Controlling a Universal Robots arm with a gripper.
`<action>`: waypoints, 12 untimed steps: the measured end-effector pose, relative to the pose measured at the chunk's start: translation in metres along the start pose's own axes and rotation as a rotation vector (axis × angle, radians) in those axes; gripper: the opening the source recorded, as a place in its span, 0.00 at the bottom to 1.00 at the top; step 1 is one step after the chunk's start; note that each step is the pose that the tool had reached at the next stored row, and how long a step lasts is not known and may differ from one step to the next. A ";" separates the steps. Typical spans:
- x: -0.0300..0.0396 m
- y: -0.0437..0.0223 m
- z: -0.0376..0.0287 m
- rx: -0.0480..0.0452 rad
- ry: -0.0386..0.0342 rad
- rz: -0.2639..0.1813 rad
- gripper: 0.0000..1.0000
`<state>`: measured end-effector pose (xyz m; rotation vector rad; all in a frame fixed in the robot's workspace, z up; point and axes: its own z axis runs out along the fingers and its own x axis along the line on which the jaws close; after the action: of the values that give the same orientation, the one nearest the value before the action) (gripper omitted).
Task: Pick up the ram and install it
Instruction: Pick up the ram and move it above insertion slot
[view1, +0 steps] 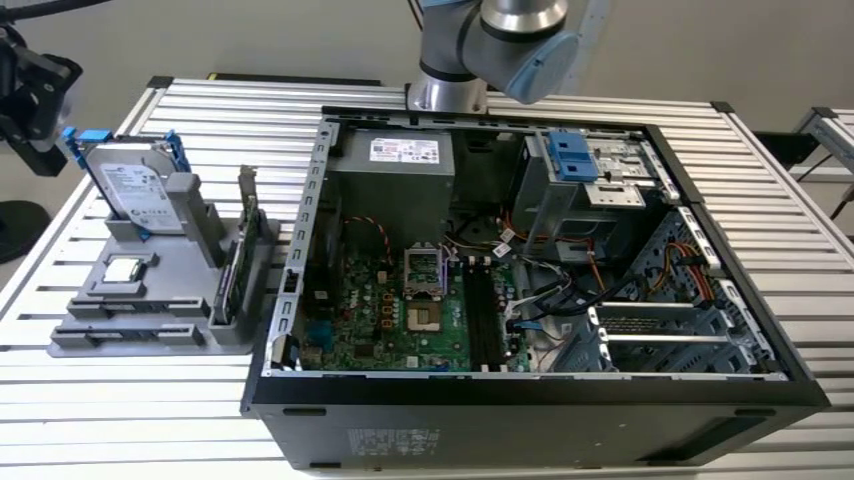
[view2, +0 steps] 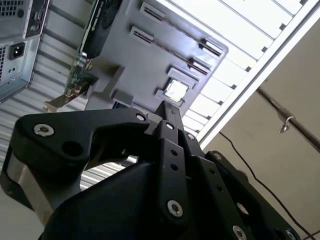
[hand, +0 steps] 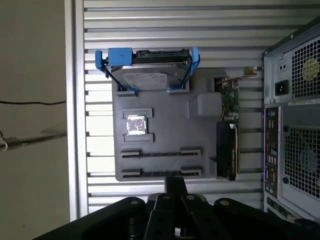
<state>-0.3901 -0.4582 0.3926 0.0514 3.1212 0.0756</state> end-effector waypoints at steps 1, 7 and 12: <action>-0.0001 -0.0011 -0.0001 0.0001 0.0002 -0.002 0.00; -0.0003 -0.0077 -0.0004 -0.0003 0.0008 -0.015 0.00; -0.0005 -0.0139 -0.0007 -0.0003 0.0012 -0.021 0.00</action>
<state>-0.3901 -0.4721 0.3927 0.0179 3.1222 0.0758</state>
